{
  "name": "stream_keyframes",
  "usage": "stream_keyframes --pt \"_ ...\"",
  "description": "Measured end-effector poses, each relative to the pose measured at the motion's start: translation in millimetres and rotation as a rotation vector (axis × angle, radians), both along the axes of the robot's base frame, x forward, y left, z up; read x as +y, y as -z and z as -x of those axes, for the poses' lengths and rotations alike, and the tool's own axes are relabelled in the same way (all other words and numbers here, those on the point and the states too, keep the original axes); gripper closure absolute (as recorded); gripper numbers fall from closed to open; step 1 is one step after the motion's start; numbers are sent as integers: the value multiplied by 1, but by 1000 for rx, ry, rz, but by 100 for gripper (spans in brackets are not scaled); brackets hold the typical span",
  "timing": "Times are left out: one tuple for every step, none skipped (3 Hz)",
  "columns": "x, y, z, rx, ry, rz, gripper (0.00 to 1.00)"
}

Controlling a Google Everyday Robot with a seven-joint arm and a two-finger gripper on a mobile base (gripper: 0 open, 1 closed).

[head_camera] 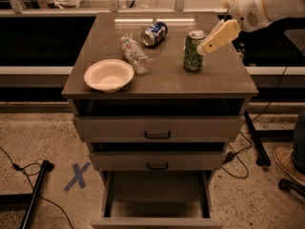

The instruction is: Place green can into bottom drawer

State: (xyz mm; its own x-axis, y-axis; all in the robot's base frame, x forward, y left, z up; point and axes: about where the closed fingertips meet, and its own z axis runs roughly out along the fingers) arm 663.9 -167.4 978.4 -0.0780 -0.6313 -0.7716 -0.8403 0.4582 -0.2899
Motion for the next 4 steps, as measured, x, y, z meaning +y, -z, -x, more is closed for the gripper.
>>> stream_keyframes --pt "17 20 -38 -3 35 -95 0" --pt "21 41 -61 12 76 -143 0" --pt "16 61 -75 35 120 -179 0" --pt "16 73 -81 54 124 -218 19"
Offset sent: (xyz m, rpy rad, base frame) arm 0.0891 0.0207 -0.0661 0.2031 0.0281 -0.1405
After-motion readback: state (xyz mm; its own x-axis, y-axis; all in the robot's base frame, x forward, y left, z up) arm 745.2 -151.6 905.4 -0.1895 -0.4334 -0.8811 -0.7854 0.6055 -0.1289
